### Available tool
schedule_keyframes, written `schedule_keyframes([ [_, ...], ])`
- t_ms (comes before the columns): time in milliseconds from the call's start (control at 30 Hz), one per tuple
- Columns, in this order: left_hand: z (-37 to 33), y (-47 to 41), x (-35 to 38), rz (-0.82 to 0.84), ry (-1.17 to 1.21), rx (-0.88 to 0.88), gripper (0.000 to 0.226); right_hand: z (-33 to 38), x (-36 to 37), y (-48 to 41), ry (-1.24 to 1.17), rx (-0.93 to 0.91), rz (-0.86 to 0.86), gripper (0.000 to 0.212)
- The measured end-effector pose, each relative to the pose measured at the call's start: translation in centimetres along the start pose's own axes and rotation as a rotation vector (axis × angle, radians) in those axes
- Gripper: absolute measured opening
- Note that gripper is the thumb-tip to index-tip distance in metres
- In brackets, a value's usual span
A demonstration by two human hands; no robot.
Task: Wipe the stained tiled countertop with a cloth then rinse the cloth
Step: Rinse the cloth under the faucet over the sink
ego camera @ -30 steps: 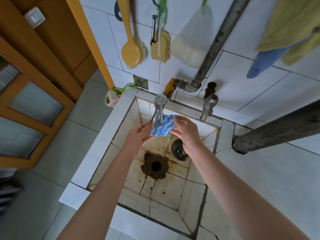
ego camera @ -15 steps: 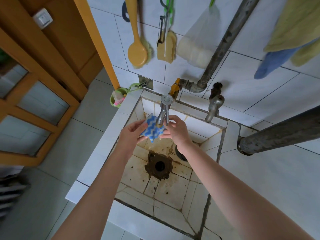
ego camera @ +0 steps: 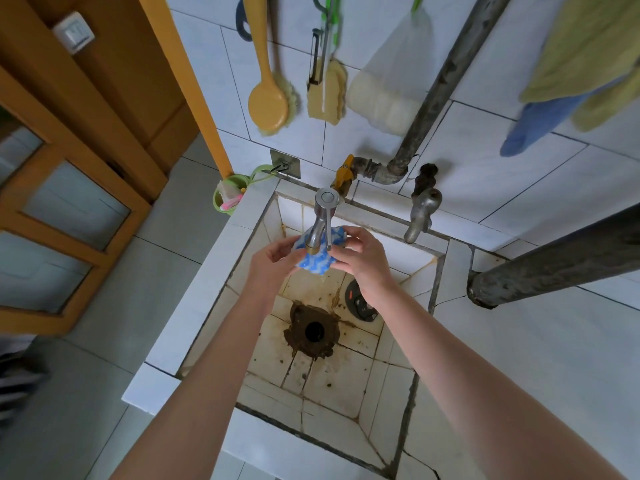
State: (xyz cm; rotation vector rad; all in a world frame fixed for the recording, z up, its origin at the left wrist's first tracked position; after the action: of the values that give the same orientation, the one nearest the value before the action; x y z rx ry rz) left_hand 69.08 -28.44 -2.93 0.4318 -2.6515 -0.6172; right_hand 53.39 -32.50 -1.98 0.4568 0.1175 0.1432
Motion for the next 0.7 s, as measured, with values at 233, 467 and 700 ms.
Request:
schedule_keyframes([
  [233,-1.1,0.1,-0.1,-0.013,-0.019,0.025,0.028,0.4,0.7,0.1,-0.05,0.015,0.011,0.04],
  [467,-0.8,0.6,-1.0,-0.084,-0.203,0.113,0.02,0.2,1.4,0.7,0.031,0.014,0.051,0.037],
  [700,0.5,1.6,-0.2,-0.002,-0.155,0.043,0.011,-0.7,2.4,1.7,0.105,-0.034,0.154,0.024],
])
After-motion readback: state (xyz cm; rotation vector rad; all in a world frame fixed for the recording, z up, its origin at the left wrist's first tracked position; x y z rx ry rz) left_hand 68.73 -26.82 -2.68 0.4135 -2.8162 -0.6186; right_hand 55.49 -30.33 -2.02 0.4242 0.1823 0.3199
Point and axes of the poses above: each hand's wrist, its own y-axis away from the middle knuckle, its own x-axis out of the palm, z = x × y, the point moved 6 cm from there along -y, towards the middle knuckle, and after that the axes turned 12 degrees about y, right-handed, at the moved point
